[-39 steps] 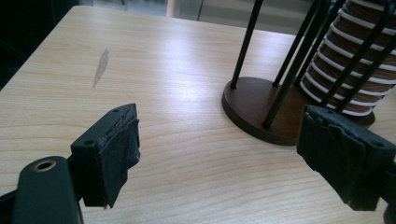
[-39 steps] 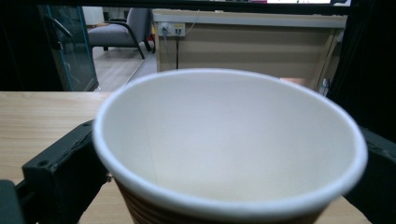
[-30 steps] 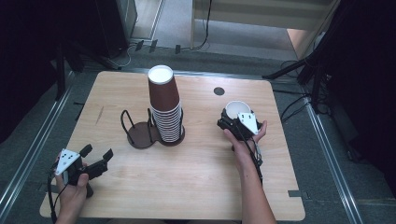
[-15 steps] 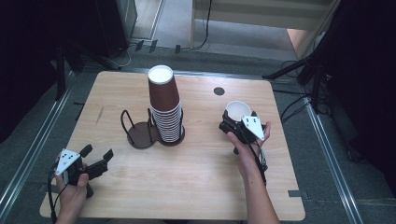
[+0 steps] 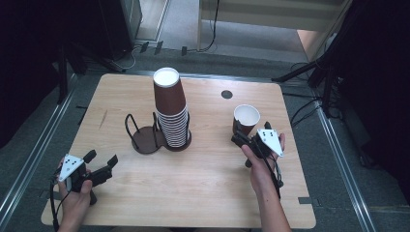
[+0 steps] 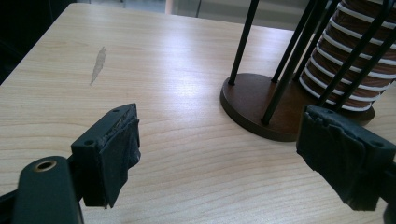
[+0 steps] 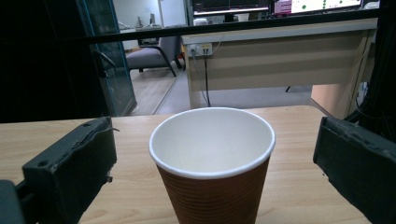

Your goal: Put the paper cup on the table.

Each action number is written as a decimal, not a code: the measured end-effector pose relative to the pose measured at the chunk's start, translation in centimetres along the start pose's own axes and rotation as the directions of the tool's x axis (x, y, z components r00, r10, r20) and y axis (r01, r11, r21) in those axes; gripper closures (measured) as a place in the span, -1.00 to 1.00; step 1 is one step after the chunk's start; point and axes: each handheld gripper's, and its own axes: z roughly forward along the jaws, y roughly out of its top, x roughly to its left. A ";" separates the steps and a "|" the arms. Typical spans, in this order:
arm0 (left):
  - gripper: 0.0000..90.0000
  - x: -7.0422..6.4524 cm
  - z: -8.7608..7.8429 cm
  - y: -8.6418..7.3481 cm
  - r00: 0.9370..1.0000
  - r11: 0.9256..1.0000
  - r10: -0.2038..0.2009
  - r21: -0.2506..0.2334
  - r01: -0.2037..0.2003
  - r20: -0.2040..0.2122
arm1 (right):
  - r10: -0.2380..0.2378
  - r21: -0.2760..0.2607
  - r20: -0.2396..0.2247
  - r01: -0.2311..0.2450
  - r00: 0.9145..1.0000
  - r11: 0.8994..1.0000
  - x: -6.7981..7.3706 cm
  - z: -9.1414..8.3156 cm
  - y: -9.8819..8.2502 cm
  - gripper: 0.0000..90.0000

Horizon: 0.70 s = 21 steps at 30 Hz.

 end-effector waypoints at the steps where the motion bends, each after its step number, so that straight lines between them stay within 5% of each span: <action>1: -0.69 0.0 0.0 0.0 1.000 1.000 0.003 0.003 -0.003 -0.001 | -0.001 -0.001 -0.002 0.001 1.000 1.000 -0.1 -0.4 -0.1 -1.00; 21: -0.69 -0.1 0.0 0.0 1.000 1.000 0.009 0.007 -0.009 0.000 | -0.026 -0.003 -0.002 0.026 1.000 1.000 -2.1 -4.1 -1.6 -1.00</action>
